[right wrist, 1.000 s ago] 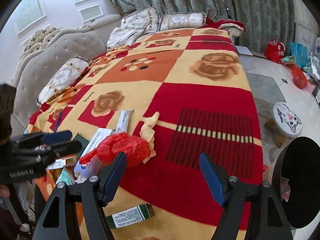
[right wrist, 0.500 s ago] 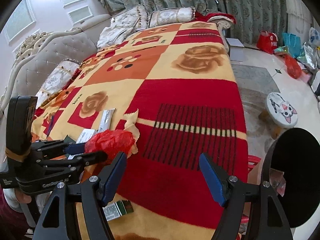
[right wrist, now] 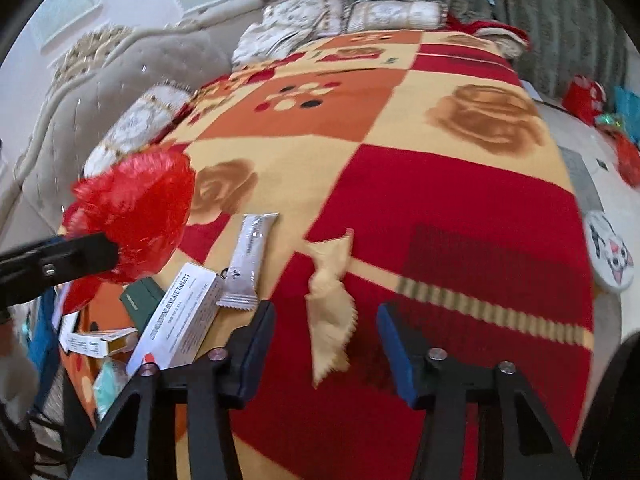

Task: Collect trash
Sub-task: 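Grasp the red plastic bag with the left tool while the right grasps the beige cloth, then carry the red bag and beige cloth over the black bin and open both tools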

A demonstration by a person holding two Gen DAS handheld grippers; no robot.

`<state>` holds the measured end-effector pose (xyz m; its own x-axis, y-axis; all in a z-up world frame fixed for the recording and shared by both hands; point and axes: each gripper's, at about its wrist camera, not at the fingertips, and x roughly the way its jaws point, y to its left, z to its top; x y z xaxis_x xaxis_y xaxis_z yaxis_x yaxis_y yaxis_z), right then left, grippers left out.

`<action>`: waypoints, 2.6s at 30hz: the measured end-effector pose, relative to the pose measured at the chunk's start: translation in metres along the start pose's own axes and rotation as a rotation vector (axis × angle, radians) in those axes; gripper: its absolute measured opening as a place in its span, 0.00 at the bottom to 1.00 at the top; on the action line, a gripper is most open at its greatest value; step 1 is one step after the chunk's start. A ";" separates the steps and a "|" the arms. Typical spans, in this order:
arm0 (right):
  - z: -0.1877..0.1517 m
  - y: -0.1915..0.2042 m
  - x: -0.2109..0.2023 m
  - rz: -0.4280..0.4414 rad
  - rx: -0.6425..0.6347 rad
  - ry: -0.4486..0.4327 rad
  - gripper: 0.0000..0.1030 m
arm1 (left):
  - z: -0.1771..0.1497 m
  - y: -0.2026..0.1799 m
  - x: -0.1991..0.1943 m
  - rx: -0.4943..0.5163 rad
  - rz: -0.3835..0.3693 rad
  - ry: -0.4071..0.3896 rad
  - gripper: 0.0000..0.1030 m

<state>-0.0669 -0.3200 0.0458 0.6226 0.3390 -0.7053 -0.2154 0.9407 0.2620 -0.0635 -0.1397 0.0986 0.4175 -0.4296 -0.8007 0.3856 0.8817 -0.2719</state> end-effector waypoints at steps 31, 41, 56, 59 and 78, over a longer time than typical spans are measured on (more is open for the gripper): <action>-0.040 -0.026 -0.058 -0.013 0.030 -0.075 0.17 | -0.007 -0.027 0.001 0.004 -0.031 0.011 0.29; -0.032 -0.023 -0.040 0.002 0.022 -0.037 0.19 | -0.006 -0.016 0.001 -0.022 -0.026 0.011 0.29; -0.030 -0.017 -0.016 -0.014 -0.007 0.026 0.17 | -0.005 -0.016 0.005 -0.023 -0.024 0.026 0.29; -0.033 -0.019 -0.027 -0.008 -0.014 -0.002 0.17 | -0.002 -0.023 0.006 -0.011 -0.028 0.026 0.29; -0.081 -0.129 -0.169 -0.166 0.200 -0.215 0.17 | 0.004 -0.180 0.040 0.206 -0.130 0.063 0.29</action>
<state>-0.2051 -0.4976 0.0780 0.7858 0.1512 -0.5997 0.0408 0.9549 0.2943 -0.1128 -0.3166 0.1180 0.3043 -0.5179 -0.7995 0.5950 0.7588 -0.2651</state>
